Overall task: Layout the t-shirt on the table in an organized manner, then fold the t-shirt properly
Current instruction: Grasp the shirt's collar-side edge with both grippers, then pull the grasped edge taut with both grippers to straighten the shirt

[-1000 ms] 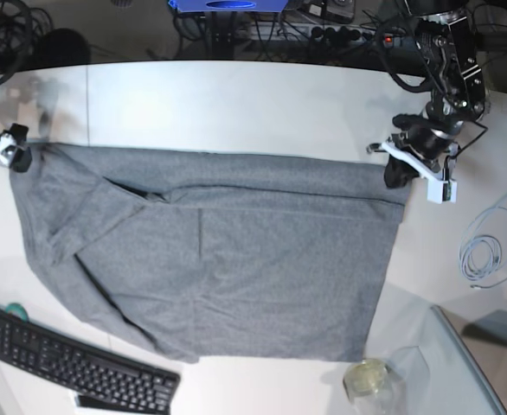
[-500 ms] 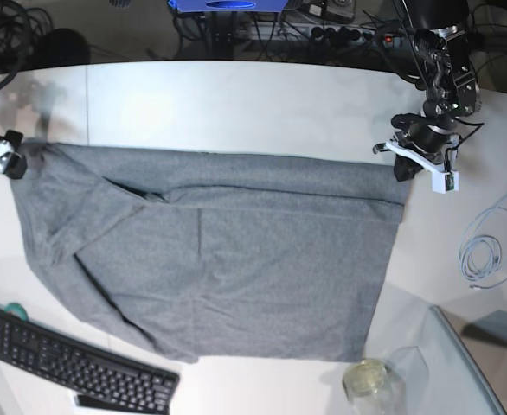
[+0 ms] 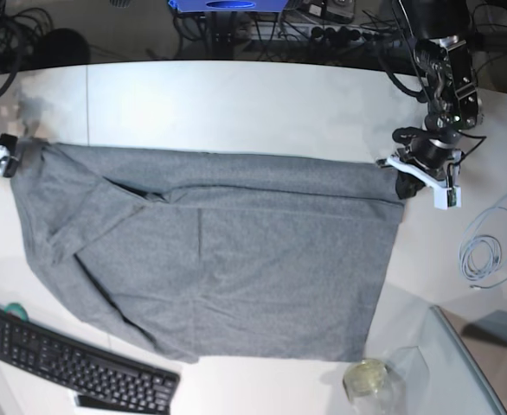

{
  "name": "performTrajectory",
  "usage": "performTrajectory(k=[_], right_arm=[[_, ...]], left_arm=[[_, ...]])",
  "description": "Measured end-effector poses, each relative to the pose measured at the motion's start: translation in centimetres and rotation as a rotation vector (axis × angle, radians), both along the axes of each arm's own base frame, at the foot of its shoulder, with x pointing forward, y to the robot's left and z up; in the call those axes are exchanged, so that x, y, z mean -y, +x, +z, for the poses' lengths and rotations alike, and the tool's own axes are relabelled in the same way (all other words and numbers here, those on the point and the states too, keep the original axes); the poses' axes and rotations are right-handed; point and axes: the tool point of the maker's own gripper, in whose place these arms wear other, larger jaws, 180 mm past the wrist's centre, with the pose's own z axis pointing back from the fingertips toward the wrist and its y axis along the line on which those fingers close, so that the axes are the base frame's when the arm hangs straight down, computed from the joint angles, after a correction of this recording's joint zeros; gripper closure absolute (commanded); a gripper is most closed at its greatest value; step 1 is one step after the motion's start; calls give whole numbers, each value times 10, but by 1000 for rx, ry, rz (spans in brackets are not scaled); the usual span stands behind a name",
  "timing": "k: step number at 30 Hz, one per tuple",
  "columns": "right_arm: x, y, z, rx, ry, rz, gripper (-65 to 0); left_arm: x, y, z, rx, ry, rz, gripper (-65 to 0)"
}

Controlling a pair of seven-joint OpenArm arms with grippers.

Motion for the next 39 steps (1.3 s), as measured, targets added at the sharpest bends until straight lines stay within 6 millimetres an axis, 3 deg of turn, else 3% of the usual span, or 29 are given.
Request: performTrajectory(k=[4,8,10,14,16,20,36,39], right_arm=[[-18,-4,-15,-17,54,40,-432],[-15,-11,-27,-55,68,23,-422],[-15,-11,-27,-54,68,22,-356],[-15,-5,-30,-51,86,9,-125],[-15,-4,-34,-59,100,-1,-50],[-13,-10,-42,-86,115,-16,-41],[16,-13,-37,-146,-13,12,-48],[18,-10,-36,-144,-28,16,-135]], left_arm=[[0,-9,-15,-43,-15,8,0],[-1,-9,-20,-55,-22,16,0],[0,-8,-20,-51,-28,18,0],[-9,-14,-26,-89,28,-4,0],[-10,-15,-27,-96,53,-16,0],[-8,-14,-27,-96,50,-16,0],[-7,-3,-33,-79,10,-1,0],[-7,0,-32,-82,10,-4,0]])
